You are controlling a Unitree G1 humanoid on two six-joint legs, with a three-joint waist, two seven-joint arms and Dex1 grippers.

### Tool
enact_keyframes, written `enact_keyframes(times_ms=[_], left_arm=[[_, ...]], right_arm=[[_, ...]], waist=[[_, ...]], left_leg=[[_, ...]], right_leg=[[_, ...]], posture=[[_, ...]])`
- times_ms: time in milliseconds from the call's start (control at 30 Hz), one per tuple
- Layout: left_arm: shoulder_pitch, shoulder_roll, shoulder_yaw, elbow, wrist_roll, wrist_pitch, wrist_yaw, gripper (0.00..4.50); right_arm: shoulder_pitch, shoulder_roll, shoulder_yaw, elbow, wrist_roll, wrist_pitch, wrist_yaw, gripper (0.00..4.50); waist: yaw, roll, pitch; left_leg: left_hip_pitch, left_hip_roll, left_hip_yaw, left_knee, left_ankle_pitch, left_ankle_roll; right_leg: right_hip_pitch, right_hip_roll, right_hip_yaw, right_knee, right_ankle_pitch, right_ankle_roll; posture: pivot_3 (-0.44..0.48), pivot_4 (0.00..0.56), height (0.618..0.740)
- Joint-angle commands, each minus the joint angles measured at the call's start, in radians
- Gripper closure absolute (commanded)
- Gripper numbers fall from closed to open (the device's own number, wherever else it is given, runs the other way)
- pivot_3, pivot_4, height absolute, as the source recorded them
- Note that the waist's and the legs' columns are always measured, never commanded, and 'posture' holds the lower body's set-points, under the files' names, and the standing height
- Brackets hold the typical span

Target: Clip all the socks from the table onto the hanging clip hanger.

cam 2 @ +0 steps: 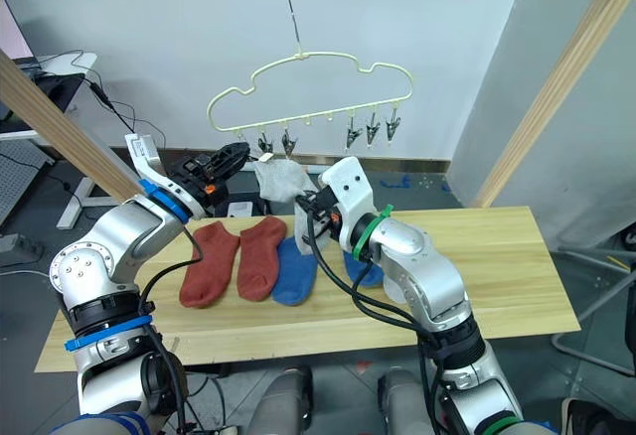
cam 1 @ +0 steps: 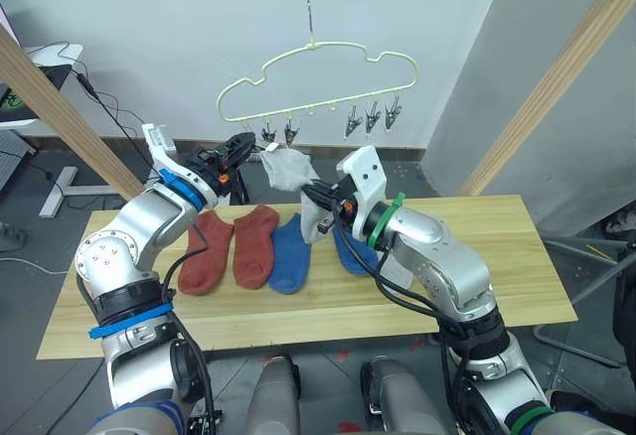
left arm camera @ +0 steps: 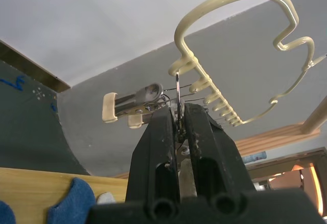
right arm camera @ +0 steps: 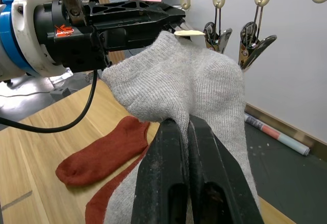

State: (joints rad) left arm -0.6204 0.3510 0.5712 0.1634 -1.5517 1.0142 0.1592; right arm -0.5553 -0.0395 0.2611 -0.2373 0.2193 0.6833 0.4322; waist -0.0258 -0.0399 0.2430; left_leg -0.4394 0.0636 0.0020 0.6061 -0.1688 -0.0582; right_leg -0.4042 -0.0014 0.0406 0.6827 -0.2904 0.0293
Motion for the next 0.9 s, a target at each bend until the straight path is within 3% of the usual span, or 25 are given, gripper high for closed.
enact_keyframes(times_ms=[33, 133, 600, 733, 900], left_arm=[[0.004, 0.021, -0.017, -0.029, -0.005, -0.002, -0.037, 4.5], [0.02, 0.029, -0.03, -0.057, -0.004, 0.0, -0.058, 4.5], [0.072, 0.068, -0.027, -0.125, -0.01, -0.035, -0.046, 0.14], [0.119, 0.115, -0.053, -0.188, 0.048, -0.033, -0.061, 0.03], [0.158, 0.142, -0.07, -0.232, 0.129, -0.062, -0.087, 0.0]], right_arm=[[-0.023, 0.012, 0.005, -0.003, 0.003, -0.039, 0.002, 4.47], [-0.023, 0.012, 0.004, 0.009, 0.003, -0.048, 0.006, 4.47], [-0.023, 0.03, 0.025, 0.05, 0.002, -0.085, 0.014, 4.5], [-0.003, 0.063, 0.03, 0.106, 0.026, -0.117, 0.032, 4.5], [0.009, 0.081, 0.022, 0.157, 0.073, -0.131, 0.1, 3.11]], waist=[[0.001, 0.0, 0.0], [0.0, 0.0, 0.0], [0.002, 0.0, 0.0], [0.002, 0.0, 0.0], [0.011, 0.0, 0.0]], left_leg=[[-0.001, 0.0, 0.0, 0.0, 0.0, 0.0], [-0.001, 0.0, 0.0, 0.0, 0.0, 0.0], [-0.001, 0.0, 0.0, 0.0, 0.0, 0.0], [-0.001, 0.0, 0.0, -0.001, 0.0, 0.0], [-0.001, 0.0, 0.0, -0.001, 0.0, 0.0]], right_leg=[[0.0, 0.0, 0.0, 0.0, 0.0, 0.0], [0.0, 0.0, 0.0, -0.001, 0.0, 0.0], [-0.001, 0.0, -0.001, -0.001, 0.0, 0.0], [-0.001, 0.0, 0.0, -0.001, 0.0, 0.0], [-0.001, -0.001, -0.001, -0.001, 0.0, 0.0]], posture=[[0.035, 0.229, 0.74], [0.04, 0.228, 0.74], [0.056, 0.219, 0.74], [0.061, 0.214, 0.74], [0.084, 0.209, 0.74]])
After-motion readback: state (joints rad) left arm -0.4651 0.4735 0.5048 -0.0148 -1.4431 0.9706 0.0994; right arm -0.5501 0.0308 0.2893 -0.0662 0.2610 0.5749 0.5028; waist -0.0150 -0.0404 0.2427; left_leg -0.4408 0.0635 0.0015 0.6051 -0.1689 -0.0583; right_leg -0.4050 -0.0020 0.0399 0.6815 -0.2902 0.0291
